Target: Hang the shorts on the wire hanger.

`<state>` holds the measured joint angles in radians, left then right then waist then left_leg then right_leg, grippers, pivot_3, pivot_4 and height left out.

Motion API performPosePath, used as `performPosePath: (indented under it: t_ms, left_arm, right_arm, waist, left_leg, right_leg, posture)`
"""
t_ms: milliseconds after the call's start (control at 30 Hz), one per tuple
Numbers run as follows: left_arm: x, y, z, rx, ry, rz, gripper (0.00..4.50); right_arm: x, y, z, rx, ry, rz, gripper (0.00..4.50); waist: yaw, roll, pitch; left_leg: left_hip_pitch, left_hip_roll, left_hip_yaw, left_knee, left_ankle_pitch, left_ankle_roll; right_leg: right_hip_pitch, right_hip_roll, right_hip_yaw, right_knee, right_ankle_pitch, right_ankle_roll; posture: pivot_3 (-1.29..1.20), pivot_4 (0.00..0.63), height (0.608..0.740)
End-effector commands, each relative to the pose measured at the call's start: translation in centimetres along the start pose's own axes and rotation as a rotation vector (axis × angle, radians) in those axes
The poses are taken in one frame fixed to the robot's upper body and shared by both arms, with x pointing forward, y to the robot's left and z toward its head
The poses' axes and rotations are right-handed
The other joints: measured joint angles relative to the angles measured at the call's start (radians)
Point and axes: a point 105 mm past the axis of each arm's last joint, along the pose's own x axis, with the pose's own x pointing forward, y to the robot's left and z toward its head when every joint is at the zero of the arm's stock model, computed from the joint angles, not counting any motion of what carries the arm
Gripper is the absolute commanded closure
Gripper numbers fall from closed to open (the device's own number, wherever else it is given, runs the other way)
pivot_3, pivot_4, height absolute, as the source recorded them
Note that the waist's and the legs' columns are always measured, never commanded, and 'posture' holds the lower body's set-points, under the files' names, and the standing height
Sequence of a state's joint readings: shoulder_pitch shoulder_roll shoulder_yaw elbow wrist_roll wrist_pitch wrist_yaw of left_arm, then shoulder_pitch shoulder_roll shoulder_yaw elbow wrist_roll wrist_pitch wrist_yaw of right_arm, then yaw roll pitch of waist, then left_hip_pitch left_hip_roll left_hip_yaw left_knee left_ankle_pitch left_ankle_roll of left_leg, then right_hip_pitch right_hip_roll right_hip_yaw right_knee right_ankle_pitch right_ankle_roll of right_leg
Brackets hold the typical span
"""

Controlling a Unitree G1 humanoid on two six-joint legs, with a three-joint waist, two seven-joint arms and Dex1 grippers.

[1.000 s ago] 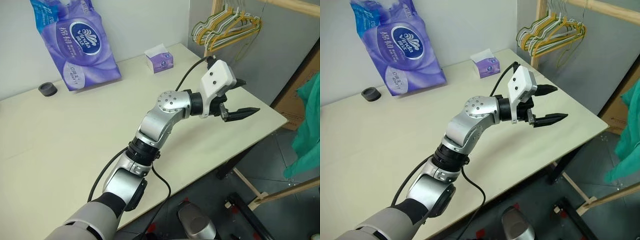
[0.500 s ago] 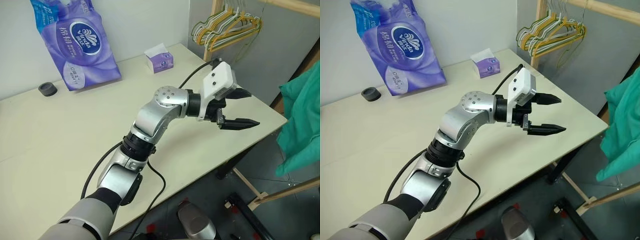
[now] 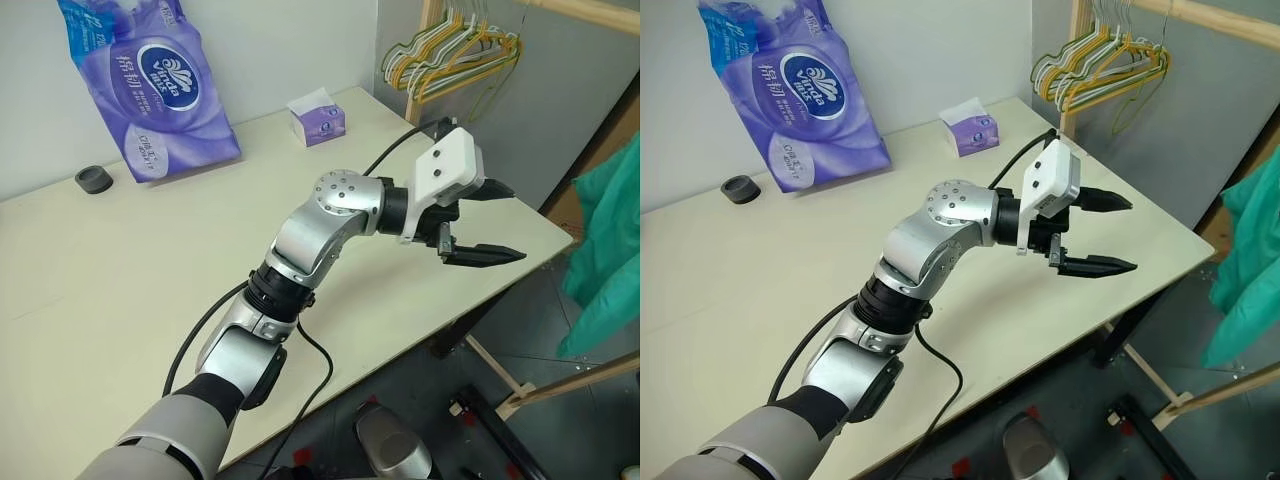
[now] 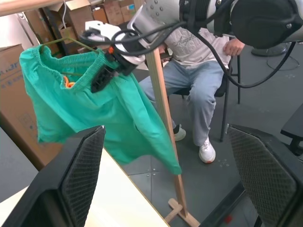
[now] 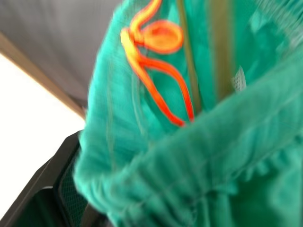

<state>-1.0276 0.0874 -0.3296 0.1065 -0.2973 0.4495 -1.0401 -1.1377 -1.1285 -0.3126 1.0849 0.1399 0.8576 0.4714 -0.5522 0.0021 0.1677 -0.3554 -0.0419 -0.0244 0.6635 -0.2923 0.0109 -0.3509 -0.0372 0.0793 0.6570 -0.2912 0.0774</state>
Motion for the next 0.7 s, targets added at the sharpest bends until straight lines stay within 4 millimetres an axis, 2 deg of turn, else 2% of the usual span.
performPosePath:
  t_ms: [33, 133, 267, 467, 700]
  left_arm:
    - [0.1, 0.0, 1.0, 0.056, -0.010, -0.009, 0.17]
    - [-0.2, 0.3, 0.6, 0.061, 0.002, 0.008, 0.17]
    - [-0.9, 0.8, -0.1, 0.055, 0.026, 0.044, 0.17]
    - [-2.2, 1.5, -1.1, 0.042, 0.060, 0.101, 0.17]
    - [-3.2, 1.5, -1.9, 0.028, 0.088, 0.128, 0.17]
  right_arm:
    - [-1.5, 0.6, 4.3, -0.059, -0.196, -0.039, 0.05]
    - [-2.6, 1.3, 7.1, -0.174, -0.364, -0.124, 0.05]
    - [-4.5, 3.7, 10.2, -0.270, -0.611, -0.128, 0.05]
    - [-5.3, 6.1, 10.4, -0.412, -0.730, -0.147, 0.05]
    - [-4.1, 4.3, 9.1, -0.331, -0.664, -0.230, 0.05]
  waist:
    - [-0.002, 0.001, 0.000]
    - [-0.005, 0.002, -0.001]
    - [-0.006, 0.004, -0.003]
    - [-0.001, 0.004, -0.004]
    - [0.001, 0.004, -0.005]
  left_leg:
    - [0.000, 0.000, 0.000, 0.000, 0.000, 0.000]
    - [0.000, 0.000, 0.002, 0.000, 0.000, 0.000]
    - [0.000, 0.000, 0.003, 0.000, 0.000, 0.000]
    - [0.000, 0.000, 0.003, 0.001, 0.000, 0.000]
    - [0.001, -0.001, 0.003, 0.002, 0.000, 0.000]
  right_leg:
    - [0.000, 0.000, 0.000, 0.000, 0.000, 0.000]
    - [-0.001, 0.000, 0.003, 0.001, 0.000, 0.001]
    - [-0.001, 0.000, 0.008, 0.001, 0.001, 0.002]
    - [-0.001, -0.001, 0.008, 0.002, 0.003, 0.001]
    - [-0.002, -0.001, 0.009, 0.003, 0.004, -0.001]
  posture:
    - [-0.53, 0.112, 0.740]
    - [-0.53, 0.101, 0.740]
    - [-0.52, 0.088, 0.740]
    - [-0.51, 0.076, 0.740]
    - [-0.48, 0.072, 0.740]
